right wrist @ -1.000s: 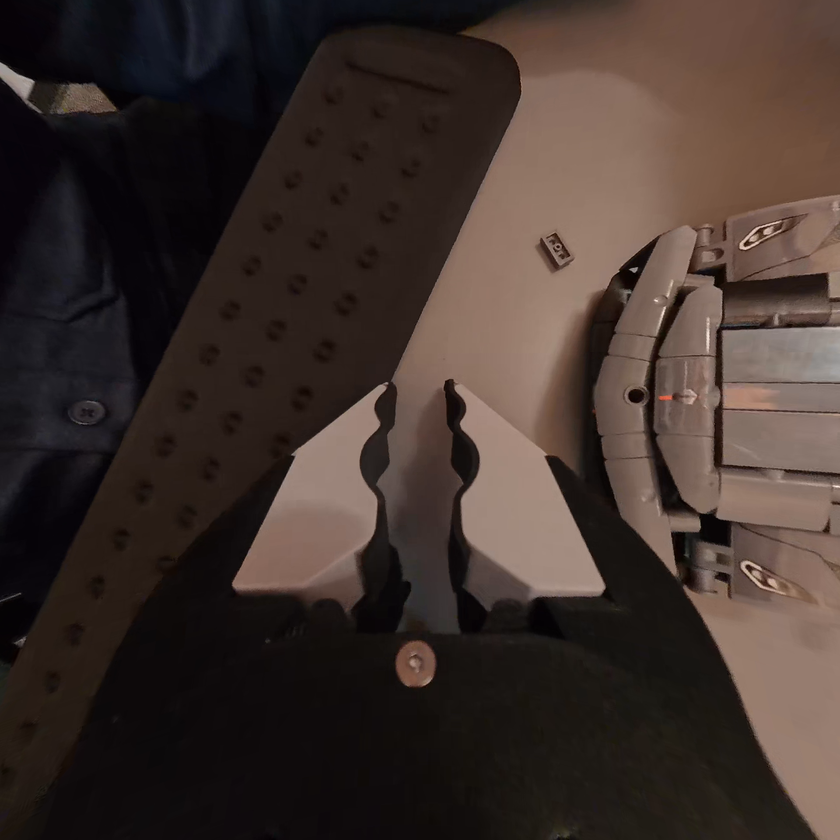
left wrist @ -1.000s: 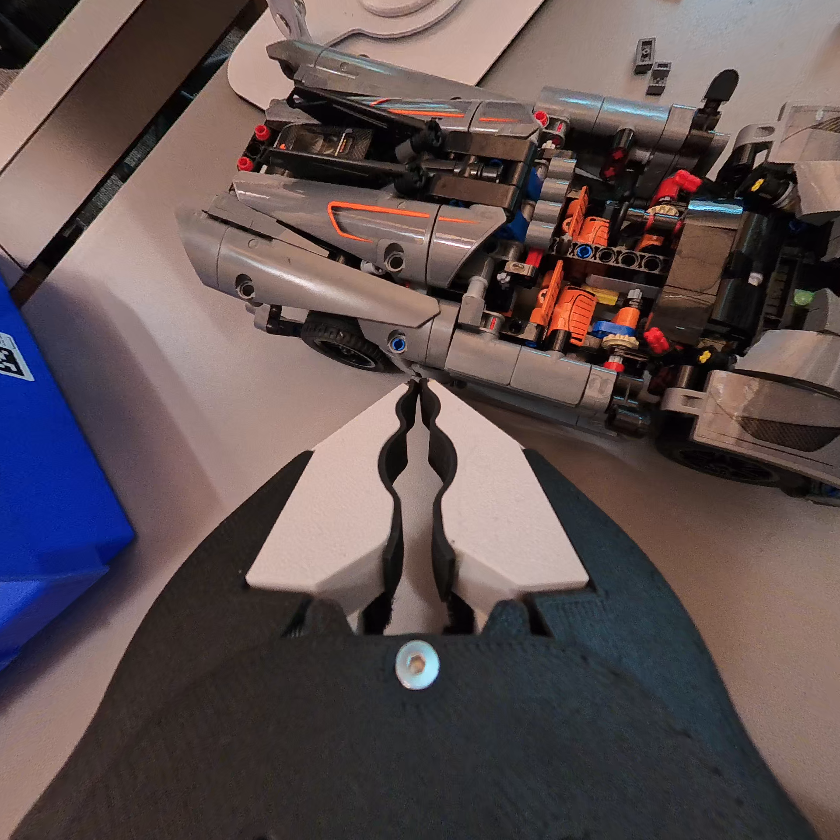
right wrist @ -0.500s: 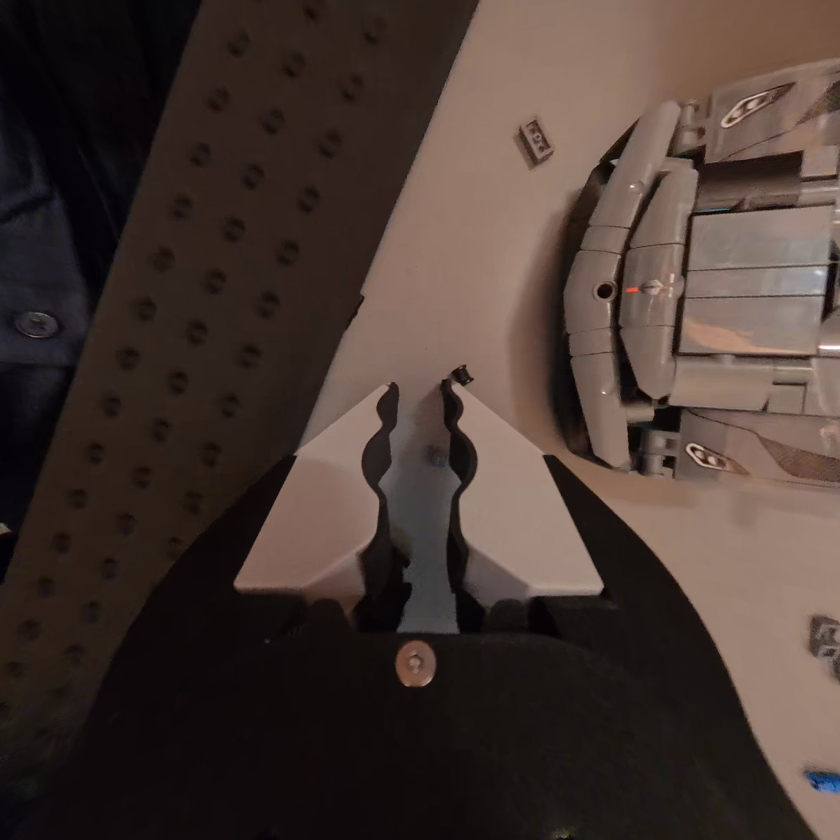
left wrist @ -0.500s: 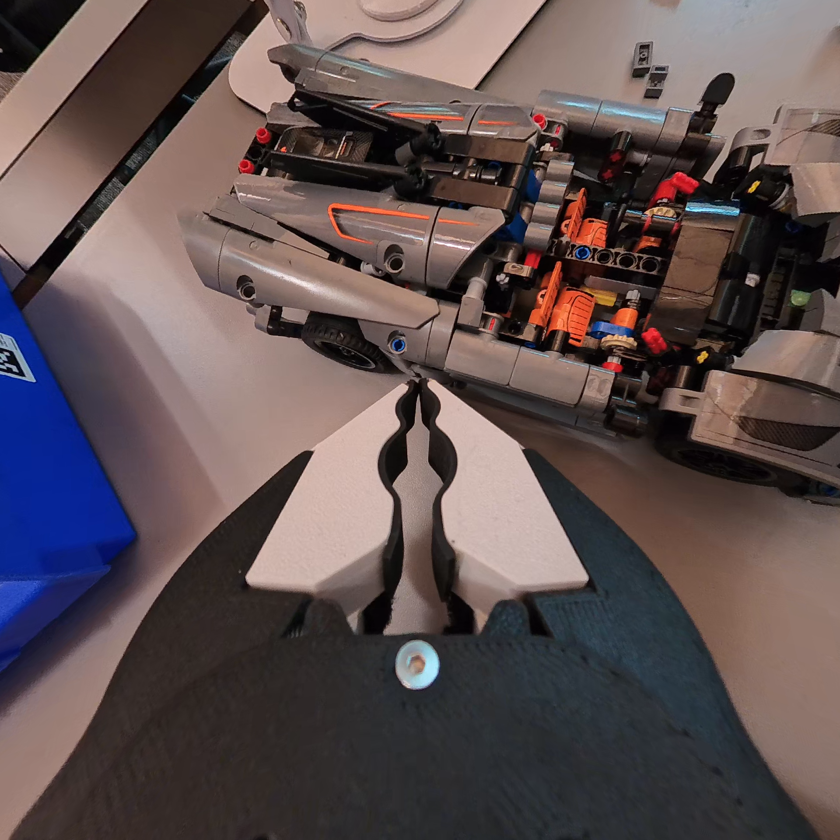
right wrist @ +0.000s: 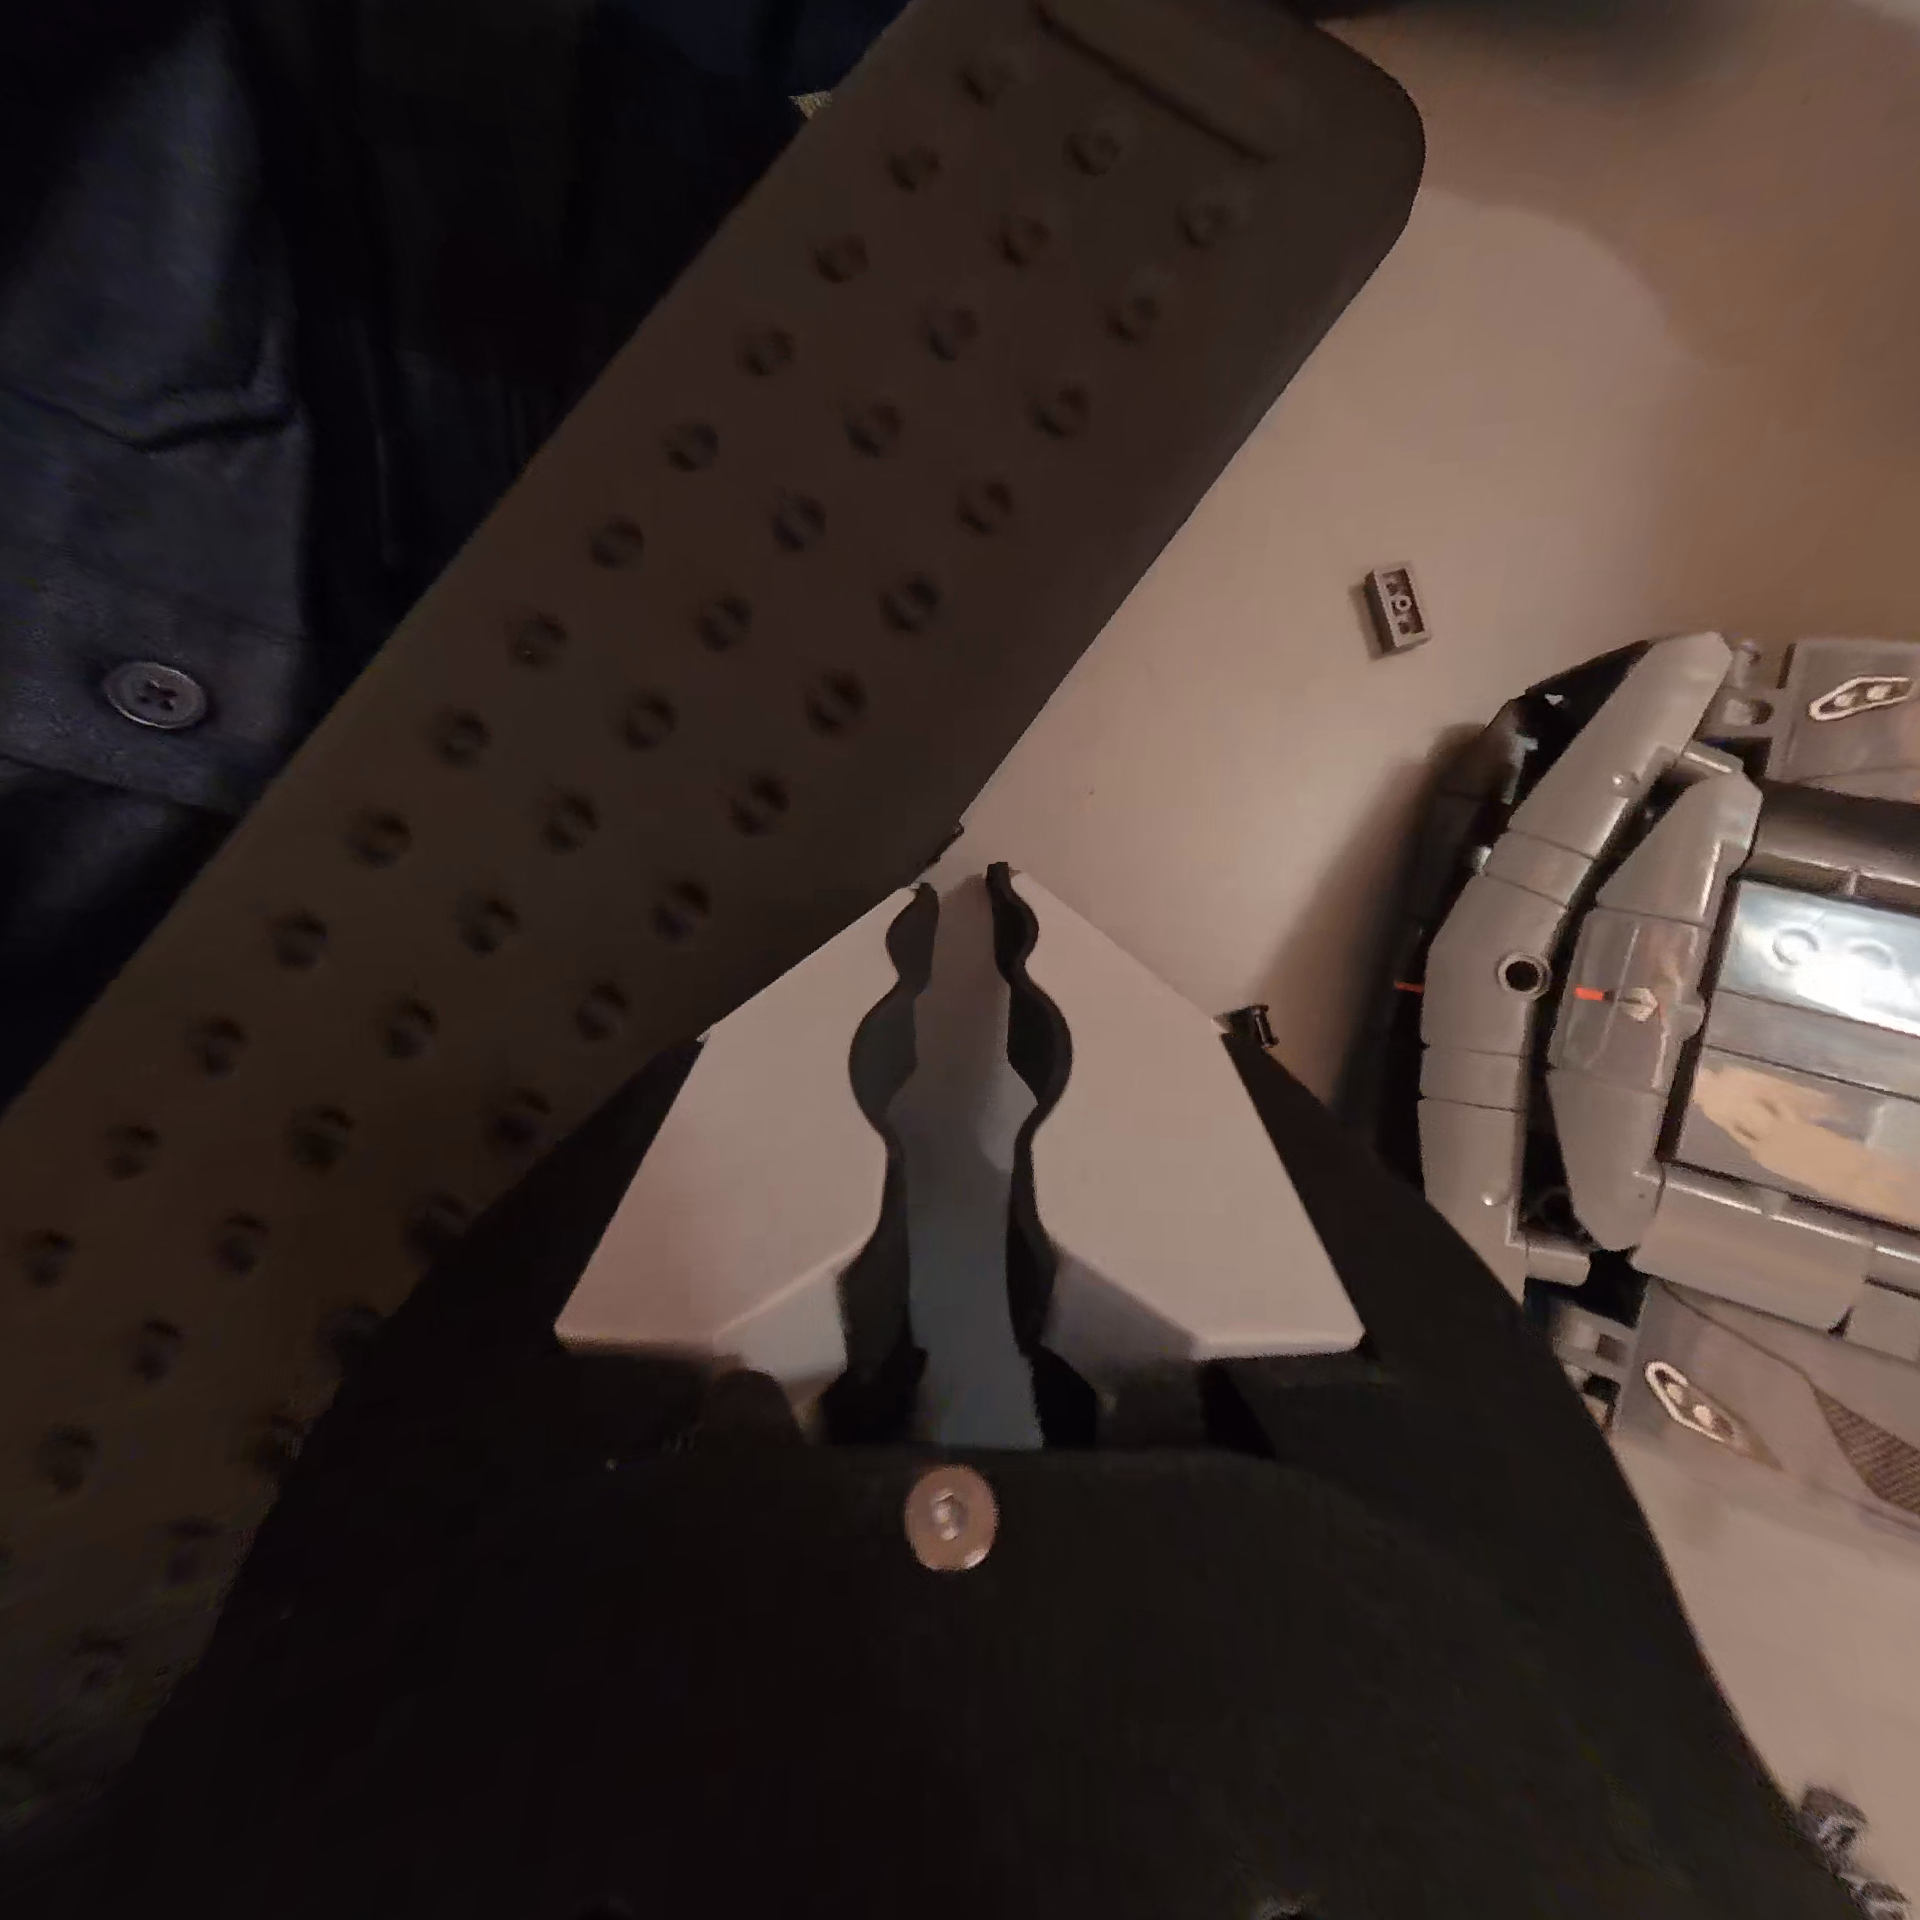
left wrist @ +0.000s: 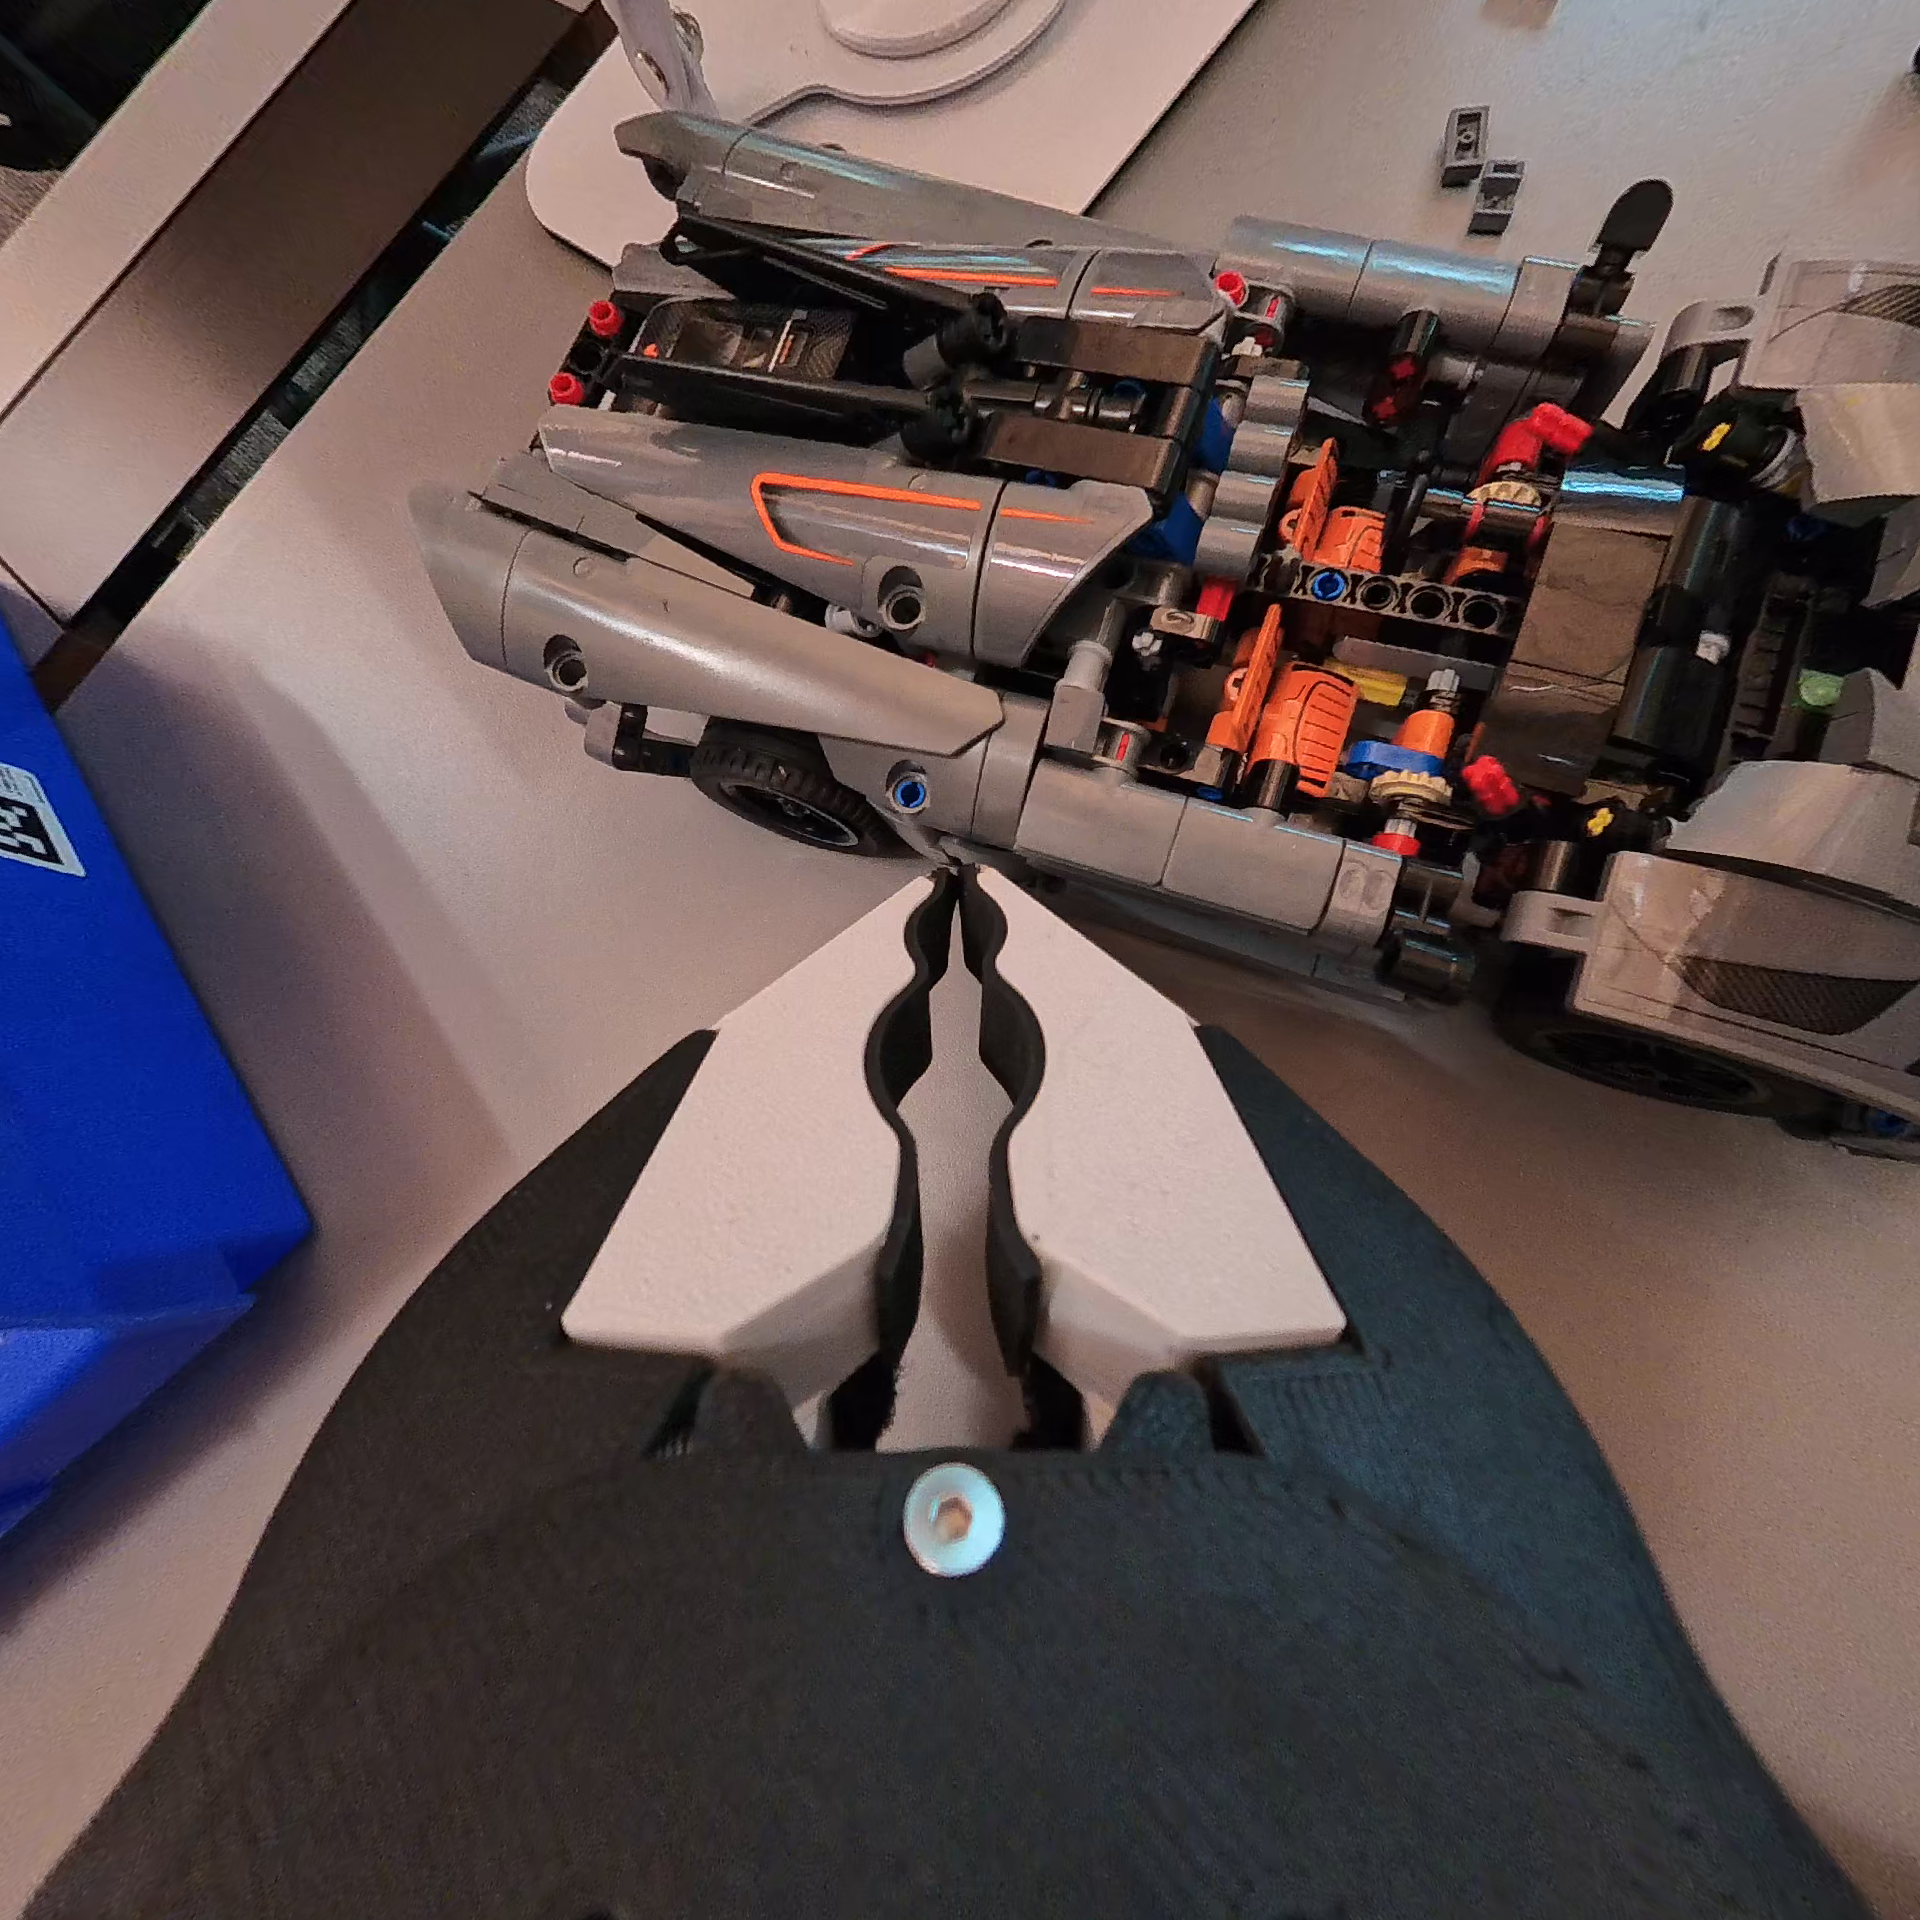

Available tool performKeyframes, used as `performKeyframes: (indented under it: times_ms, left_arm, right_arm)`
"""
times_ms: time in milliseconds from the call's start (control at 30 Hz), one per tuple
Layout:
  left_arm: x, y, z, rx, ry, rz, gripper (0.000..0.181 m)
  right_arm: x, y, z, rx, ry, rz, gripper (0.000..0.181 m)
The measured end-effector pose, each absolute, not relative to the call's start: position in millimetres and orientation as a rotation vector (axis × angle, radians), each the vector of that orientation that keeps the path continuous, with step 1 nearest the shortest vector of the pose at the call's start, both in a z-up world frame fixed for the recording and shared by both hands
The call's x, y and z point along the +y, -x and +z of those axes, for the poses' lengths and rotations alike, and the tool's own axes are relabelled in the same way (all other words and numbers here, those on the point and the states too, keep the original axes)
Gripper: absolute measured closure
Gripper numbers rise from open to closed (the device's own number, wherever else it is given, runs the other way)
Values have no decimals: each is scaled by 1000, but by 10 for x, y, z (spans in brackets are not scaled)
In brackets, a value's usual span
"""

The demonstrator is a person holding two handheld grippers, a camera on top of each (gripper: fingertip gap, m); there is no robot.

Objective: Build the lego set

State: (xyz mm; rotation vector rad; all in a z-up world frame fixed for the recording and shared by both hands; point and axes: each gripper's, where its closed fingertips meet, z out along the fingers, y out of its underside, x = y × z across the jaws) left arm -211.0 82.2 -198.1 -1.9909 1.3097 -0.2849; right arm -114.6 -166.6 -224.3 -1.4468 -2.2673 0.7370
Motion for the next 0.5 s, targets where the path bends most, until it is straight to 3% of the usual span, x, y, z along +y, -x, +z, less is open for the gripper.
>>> performKeyframes:
  times_ms: [500]
  left_arm:
    - [825,2124,-1959,1305,1986,-281,181]
  right_arm:
    - [-1684,1259,-2124,-2309,1451,842,167]
